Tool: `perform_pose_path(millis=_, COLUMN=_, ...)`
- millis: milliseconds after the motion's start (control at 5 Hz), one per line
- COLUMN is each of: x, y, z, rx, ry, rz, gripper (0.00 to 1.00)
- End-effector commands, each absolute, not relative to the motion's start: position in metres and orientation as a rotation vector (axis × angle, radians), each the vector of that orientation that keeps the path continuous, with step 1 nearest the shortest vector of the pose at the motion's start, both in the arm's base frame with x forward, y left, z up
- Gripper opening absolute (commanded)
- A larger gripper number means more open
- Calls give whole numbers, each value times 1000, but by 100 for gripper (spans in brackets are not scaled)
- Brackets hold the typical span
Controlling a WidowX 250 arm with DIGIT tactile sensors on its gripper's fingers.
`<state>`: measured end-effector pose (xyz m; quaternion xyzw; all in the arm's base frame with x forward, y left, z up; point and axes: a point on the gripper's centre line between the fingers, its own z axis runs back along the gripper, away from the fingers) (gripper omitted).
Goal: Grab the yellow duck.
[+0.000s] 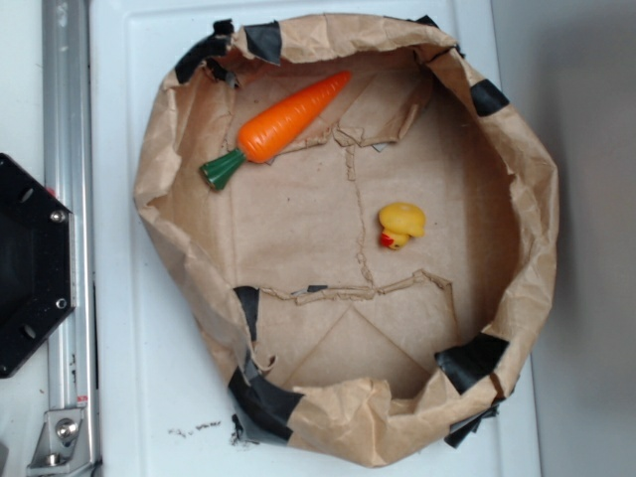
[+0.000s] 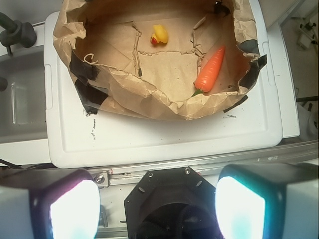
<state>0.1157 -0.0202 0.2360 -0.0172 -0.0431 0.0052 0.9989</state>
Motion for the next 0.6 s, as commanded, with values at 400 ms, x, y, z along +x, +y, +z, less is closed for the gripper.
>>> perform_pose_path(millis=400, x=203, y=7, z=222, rx=-27, ry=-315, rz=-39, gripper=100)
